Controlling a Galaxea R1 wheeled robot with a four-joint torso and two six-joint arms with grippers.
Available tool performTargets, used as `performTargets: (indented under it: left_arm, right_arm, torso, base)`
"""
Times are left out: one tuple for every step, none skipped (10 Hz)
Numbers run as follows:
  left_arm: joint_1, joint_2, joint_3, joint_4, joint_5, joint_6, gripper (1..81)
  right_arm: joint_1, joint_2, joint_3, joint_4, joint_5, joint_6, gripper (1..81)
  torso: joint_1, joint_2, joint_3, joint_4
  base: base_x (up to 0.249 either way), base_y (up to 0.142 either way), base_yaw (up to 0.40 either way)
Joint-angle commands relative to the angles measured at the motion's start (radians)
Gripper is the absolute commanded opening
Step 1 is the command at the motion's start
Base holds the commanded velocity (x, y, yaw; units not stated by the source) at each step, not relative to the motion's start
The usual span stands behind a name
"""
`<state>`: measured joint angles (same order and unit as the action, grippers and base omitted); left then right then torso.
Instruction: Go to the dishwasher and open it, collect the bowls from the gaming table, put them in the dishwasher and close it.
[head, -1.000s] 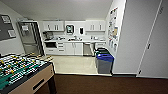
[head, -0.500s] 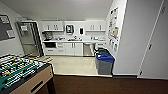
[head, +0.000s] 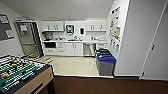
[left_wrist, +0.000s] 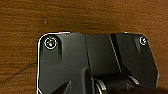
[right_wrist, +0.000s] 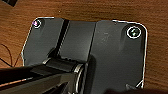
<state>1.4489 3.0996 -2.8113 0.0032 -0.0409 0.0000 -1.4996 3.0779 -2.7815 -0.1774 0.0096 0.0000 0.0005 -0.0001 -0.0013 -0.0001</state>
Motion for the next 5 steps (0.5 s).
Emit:
performTargets:
  left_arm:
    - [-0.061, 0.002, -0.001, -0.006, 0.047, 0.005, 81.1]
    - [-0.061, 0.002, -0.001, -0.006, 0.045, 0.005, 81.1]
    - [-0.061, 0.002, -0.001, -0.006, 0.045, 0.005, 81.1]
    - [-0.061, 0.002, -0.001, -0.006, 0.044, 0.005, 81.1]
    - [-0.061, 0.002, -0.001, -0.006, 0.044, 0.005, 81.1]
  right_arm:
    - [0.049, 0.000, 0.004, -0.011, -0.045, -0.003, 81.1]
    - [0.050, 0.000, 0.004, -0.011, -0.045, -0.003, 81.1]
    - [0.050, 0.000, 0.004, -0.011, -0.045, -0.003, 81.1]
    - [0.051, 0.000, 0.004, -0.011, -0.045, -0.003, 81.1]
    - [0.049, 0.000, 0.004, -0.011, -0.045, -0.003, 81.1]
  torso:
    - [0.000, 0.000, 0.000, 0.000]
    - [0.000, 0.000, 0.000, 0.000]
    - [0.000, 0.000, 0.000, 0.000]
    - [0.000, 0.000, 0.000, 0.000]
    - [0.000, 0.000, 0.000, 0.000]
  base:
    - [0.090, 0.000, 0.000]
    - [0.090, 0.000, 0.000]
    - [0.090, 0.000, 0.000]
    - [0.091, 0.000, 0.000]
    - [0.092, 0.000, 0.000]
